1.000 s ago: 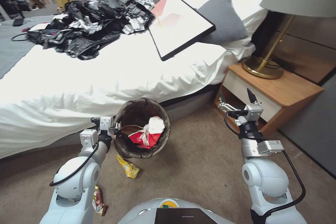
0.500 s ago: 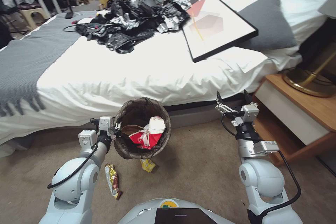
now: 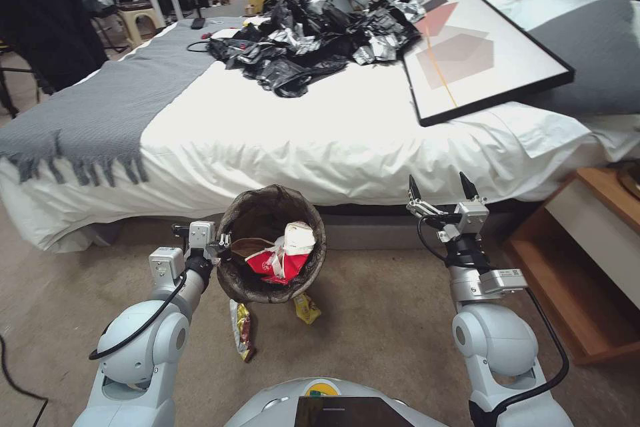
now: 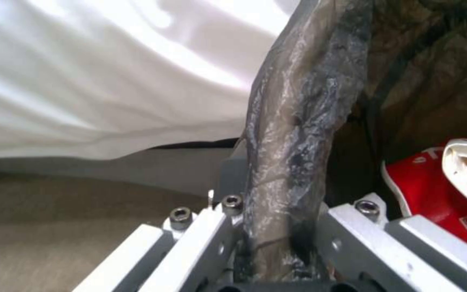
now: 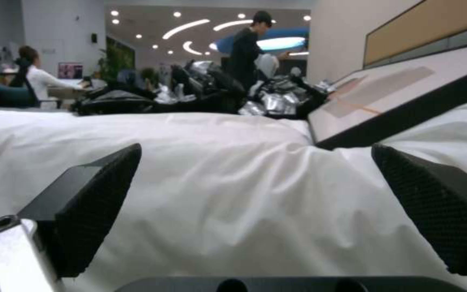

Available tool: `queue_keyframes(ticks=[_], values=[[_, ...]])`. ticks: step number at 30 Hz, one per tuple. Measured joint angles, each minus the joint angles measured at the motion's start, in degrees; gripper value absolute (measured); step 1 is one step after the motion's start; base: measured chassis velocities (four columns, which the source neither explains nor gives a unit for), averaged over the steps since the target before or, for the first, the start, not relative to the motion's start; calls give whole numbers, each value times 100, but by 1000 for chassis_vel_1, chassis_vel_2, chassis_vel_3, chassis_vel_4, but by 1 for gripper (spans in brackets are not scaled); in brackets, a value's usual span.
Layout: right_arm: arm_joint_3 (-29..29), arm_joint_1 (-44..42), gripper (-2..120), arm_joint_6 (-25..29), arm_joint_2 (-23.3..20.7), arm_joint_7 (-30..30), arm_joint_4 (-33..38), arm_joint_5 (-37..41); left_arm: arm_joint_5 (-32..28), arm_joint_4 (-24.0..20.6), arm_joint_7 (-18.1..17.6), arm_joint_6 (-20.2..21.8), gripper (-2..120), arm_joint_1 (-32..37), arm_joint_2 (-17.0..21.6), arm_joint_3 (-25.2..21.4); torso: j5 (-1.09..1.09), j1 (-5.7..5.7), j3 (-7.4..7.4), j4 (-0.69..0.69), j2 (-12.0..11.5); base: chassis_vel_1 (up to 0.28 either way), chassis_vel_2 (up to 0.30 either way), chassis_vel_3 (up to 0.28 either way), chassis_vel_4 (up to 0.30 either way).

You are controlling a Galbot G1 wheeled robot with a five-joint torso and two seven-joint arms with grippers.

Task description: Pick up the trash bin, then pick up the garbage from the floor and place it into the trash bin.

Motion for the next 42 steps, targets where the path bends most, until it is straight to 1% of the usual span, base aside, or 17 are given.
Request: queue_keyframes(ticks=[15, 21, 22, 23, 24, 25, 26, 27, 29, 30, 33, 34, 37, 38, 40, 41, 42], values=[[-45, -38, 100, 24, 28, -7, -18, -43, -120, -32, -124, 0, 0, 24, -2, -1, 0, 0, 0, 3, 0, 72, 74, 81, 75], [-212, -143, 100, -122, -42, 45, -19, 6, -44, -34, -92, 0, 0, 15, 1, -11, 0, 0, 0, -1, 0, 0, 0, 0, 0], [-404, -240, 100, -357, -184, 146, -10, 109, -13, -27, -68, 0, 0, 8, 5, -12, 0, 0, 0, -1, 0, 0, 0, 0, 0], [-404, -240, 100, -357, -184, 146, -10, 109, -13, -27, -68, 0, 0, 8, 5, -12, 0, 0, 0, -1, 0, 0, 0, 0, 0], [-561, -284, 100, -534, -328, 203, -9, 192, 2, -18, -57, 0, 0, -2, 9, -12, 0, 0, 0, 0, 0, 0, 0, 0, 0], [-796, -279, 100, -932, -575, 396, -25, 359, 14, -7, -51, 0, 0, -12, 11, -12, 1, 0, 0, 0, 0, 0, 0, 0, 0], [-796, -279, 100, -932, -575, 396, -25, 359, 14, -7, -51, 0, 0, -12, 11, -12, 1, 0, 0, 0, 0, 0, 0, 0, 0], [-885, -248, 100, -1148, -701, 490, -40, 481, 34, 2, -48, 0, 0, -16, 11, -14, 0, 0, 0, 0, 0, 0, 0, 0, 0], [-1179, -33, 100, -1784, -1107, 711, -154, 1100, 93, 19, -32, -1, 0, -13, 8, -14, 1, 0, 0, 1, 0, 0, 0, 0, 0], [-1179, -33, 100, -1784, -1107, 711, -154, 1100, 93, 19, -32, -1, 0, -13, 8, -14, 1, 0, 0, 1, 0, 0, 0, 0, 0], [-1587, 354, 100, -2402, -1628, 935, -425, 1879, 117, 23, -18, -1, 0, -6, 0, -29, 1, 0, 0, 1, 0, 0, 0, 0, 0], [-1587, 354, 100, -2402, -1628, 935, -425, 1879, 117, 23, -18, -1, 0, -6, 0, -29, 1, 0, 0, 1, 0, 0, 0, 0, 0], [-2213, 873, 100, -2890, -2056, 1310, -855, 2659, 136, 39, -13, -2, 0, -14, -5, -54, 1, 0, 0, 1, 0, 0, 0, 0, 0], [-2213, 873, 100, -2890, -2056, 1310, -855, 2659, 136, 39, -13, -2, 0, -14, -5, -54, 1, 0, 0, 1, 0, 0, 0, 0, 0], [-2646, 1250, 100, -3223, -2287, 1604, -1123, 3283, 150, 50, -12, -2, 0, -17, -16, -72, 1, 0, 0, 1, 0, 0, 0, 0, 0], [-2646, 1250, 100, -3223, -2287, 1604, -1123, 3283, 150, 50, -12, -2, 0, -17, -16, -72, 1, 0, 0, 1, 0, 0, 0, 0, 0], [-2812, 1398, 100, -3382, -2369, 1767, -1208, 3609, 155, 55, -12, -2, 0, -17, -19, -84, 1, 0, 0, 1, 0, 0, 0, 0, 0]])
